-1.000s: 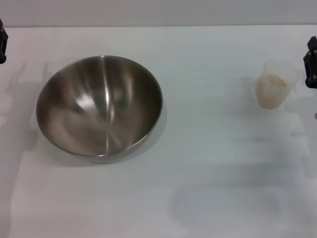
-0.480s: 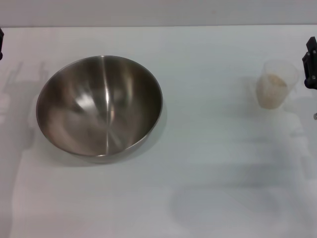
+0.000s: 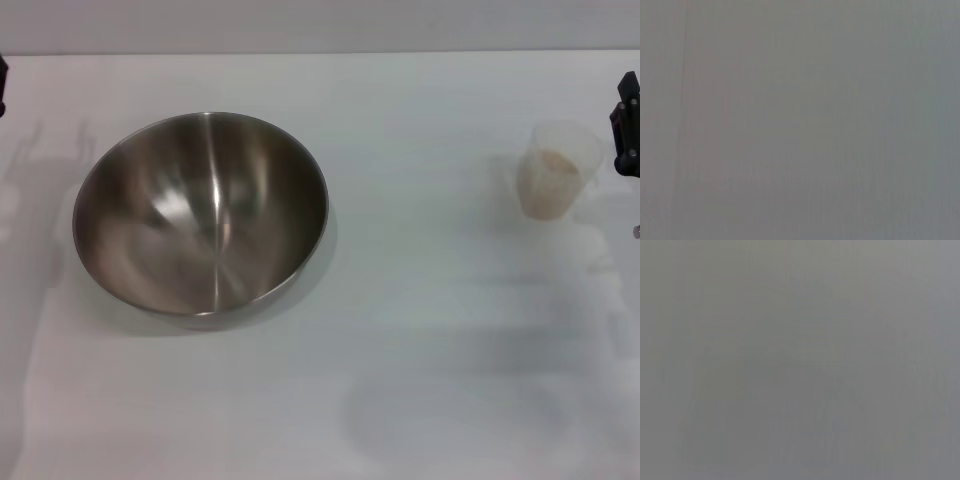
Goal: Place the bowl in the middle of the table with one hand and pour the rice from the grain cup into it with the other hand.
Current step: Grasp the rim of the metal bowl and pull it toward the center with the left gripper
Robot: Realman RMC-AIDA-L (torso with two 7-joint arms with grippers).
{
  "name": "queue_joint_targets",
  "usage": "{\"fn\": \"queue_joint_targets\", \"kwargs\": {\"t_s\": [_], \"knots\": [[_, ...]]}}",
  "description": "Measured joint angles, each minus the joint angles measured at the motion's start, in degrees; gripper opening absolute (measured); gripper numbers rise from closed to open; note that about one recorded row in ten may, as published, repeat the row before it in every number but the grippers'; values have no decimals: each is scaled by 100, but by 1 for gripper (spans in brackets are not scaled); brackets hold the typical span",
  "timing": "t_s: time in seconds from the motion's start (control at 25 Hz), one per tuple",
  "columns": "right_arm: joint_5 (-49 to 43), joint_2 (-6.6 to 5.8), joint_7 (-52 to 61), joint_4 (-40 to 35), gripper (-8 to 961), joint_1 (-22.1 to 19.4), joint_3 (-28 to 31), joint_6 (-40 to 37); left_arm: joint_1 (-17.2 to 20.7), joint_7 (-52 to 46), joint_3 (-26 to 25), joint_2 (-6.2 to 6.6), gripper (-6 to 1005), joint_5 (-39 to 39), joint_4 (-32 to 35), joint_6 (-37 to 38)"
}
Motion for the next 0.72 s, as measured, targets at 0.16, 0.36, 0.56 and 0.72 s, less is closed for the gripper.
{"fn": "queue_joint_targets", "kwargs": {"t_s": [0.16, 0.36, 0.56, 0.72], "knots": [[12, -2, 0, -7, 466, 1, 25, 17, 208, -314, -21, 163, 558, 258, -890, -943], [32, -5, 0, -5, 465, 13, 32, 18, 811, -383, -104, 443, 558, 625, -3260, -3403], [35, -15, 0, -20, 465, 58, 33, 18, 1157, -395, -512, 502, 558, 612, -5071, -5911], [9, -17, 0, -23, 465, 107, 25, 18, 1027, -73, -891, 408, 558, 590, -6186, -8588]]}}
